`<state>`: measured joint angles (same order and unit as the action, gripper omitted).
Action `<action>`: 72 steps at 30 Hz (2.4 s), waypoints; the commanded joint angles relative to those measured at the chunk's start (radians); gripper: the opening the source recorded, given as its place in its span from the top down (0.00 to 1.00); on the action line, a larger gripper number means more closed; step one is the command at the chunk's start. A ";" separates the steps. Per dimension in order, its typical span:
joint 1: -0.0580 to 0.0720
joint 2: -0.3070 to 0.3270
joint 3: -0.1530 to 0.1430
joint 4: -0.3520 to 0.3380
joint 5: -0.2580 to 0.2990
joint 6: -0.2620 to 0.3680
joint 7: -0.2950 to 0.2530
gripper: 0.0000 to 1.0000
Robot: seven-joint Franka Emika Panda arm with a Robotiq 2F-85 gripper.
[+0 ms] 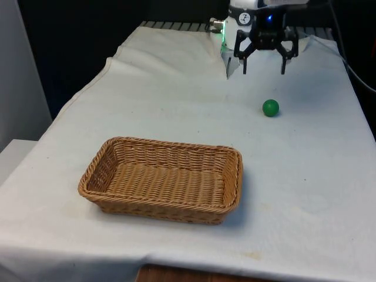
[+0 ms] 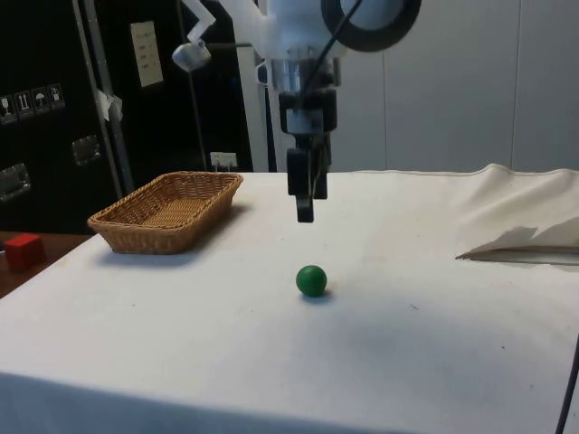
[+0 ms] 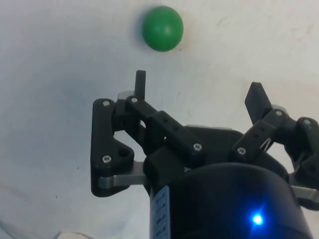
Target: Pick up the ball and place it into the basket.
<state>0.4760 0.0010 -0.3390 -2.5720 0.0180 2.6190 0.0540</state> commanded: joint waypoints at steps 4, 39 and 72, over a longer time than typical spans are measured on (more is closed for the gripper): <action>0.002 0.039 0.007 -0.016 0.027 0.074 -0.017 0.00; -0.017 0.221 0.105 -0.033 0.133 0.300 -0.020 0.00; -0.001 0.297 0.092 -0.021 0.125 0.367 0.003 1.00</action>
<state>0.4750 0.2990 -0.2480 -2.5930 0.1420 2.9860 0.0560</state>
